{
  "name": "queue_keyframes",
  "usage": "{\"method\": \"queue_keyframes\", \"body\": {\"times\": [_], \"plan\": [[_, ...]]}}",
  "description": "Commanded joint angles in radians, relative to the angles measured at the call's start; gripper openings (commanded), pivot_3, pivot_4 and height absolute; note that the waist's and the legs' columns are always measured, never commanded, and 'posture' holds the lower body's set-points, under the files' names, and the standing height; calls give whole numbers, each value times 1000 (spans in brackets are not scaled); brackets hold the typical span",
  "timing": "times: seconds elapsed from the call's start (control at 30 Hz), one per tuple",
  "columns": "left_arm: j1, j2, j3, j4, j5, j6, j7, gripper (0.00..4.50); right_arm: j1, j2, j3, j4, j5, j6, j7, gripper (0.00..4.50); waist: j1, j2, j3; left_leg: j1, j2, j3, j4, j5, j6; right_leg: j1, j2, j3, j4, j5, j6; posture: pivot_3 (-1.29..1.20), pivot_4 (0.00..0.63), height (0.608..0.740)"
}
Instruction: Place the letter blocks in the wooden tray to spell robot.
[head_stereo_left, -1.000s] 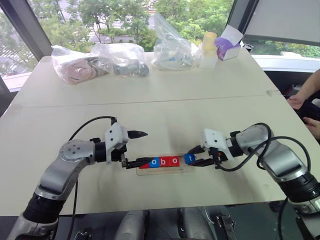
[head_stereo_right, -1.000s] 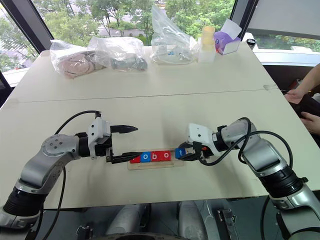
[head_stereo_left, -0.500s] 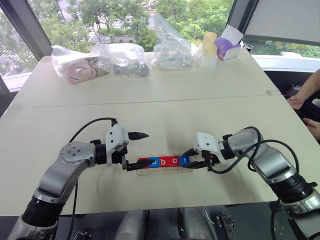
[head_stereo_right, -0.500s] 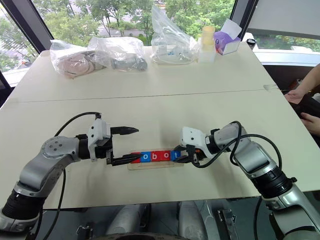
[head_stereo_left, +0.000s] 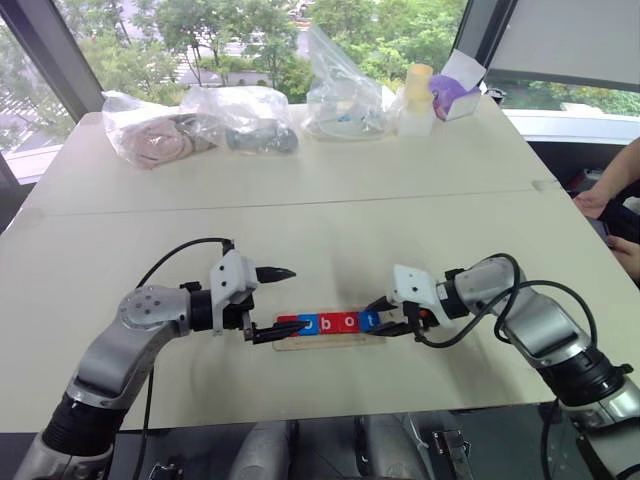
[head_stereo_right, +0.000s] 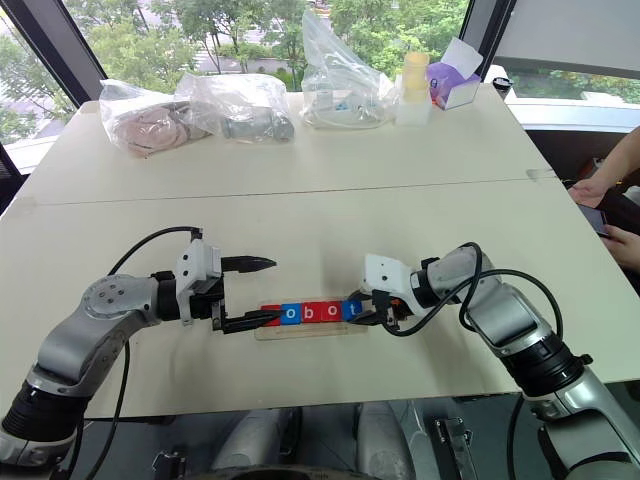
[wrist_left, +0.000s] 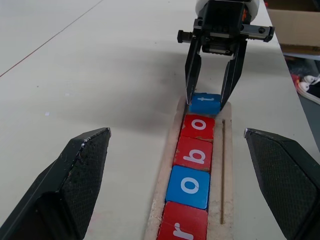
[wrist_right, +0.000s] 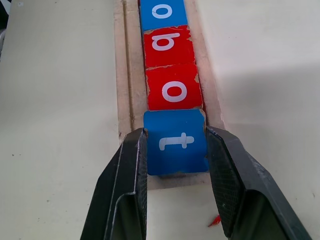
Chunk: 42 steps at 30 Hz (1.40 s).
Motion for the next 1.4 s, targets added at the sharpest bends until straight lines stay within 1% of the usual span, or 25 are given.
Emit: {"method": "queue_keyframes", "body": {"times": [0.03,0.13,0.17,0.27,0.43,0.8,1.17,1.23,1.4], "plan": [[-5,8,26,-40,-18,-3,1,4500,-12,10,-1,-20,4,1,-2,2491,0,0,0,0,0,0,0,0,0,0,0,0,0,0,0,0,150,740],[-5,10,27,-40,-21,-1,1,4500,-14,13,-1,-22,4,5,-2,3992,0,0,0,0,0,0,0,0,0,0,0,0,0,0,0,0,150,740],[-4,11,27,-41,-21,0,1,4500,-17,12,-2,-25,5,9,-1,4432,0,0,0,0,0,0,0,0,0,0,0,0,0,0,0,0,150,740],[-4,14,28,-42,-25,3,1,4500,-29,4,-21,-42,20,24,3,4432,0,0,0,0,0,0,0,0,0,0,0,0,0,0,0,0,150,740],[-4,18,27,-40,-27,3,1,4500,-60,18,-57,-35,40,49,-29,4432,0,0,0,0,0,0,0,0,0,0,0,0,0,0,0,0,150,740],[-11,15,22,-36,-25,-2,1,4500,-69,62,-41,-17,29,59,-59,4432,0,0,0,0,0,0,0,0,0,0,0,0,0,0,0,0,150,740],[-10,12,20,-34,-21,-5,6,4500,-61,45,-5,73,-78,-82,-72,4432,0,0,0,0,0,0,0,0,0,0,0,0,0,0,0,0,150,740],[-11,11,20,-34,-21,-5,6,4500,-63,49,-19,69,-62,-64,-71,4432,0,0,0,0,0,0,0,0,0,0,0,0,0,0,0,0,150,740],[-12,10,18,-34,-21,-5,7,4500,-78,50,-78,0,33,59,-62,4432,0,0,0,0,0,0,0,0,0,0,0,0,0,0,0,0,150,740]]}}
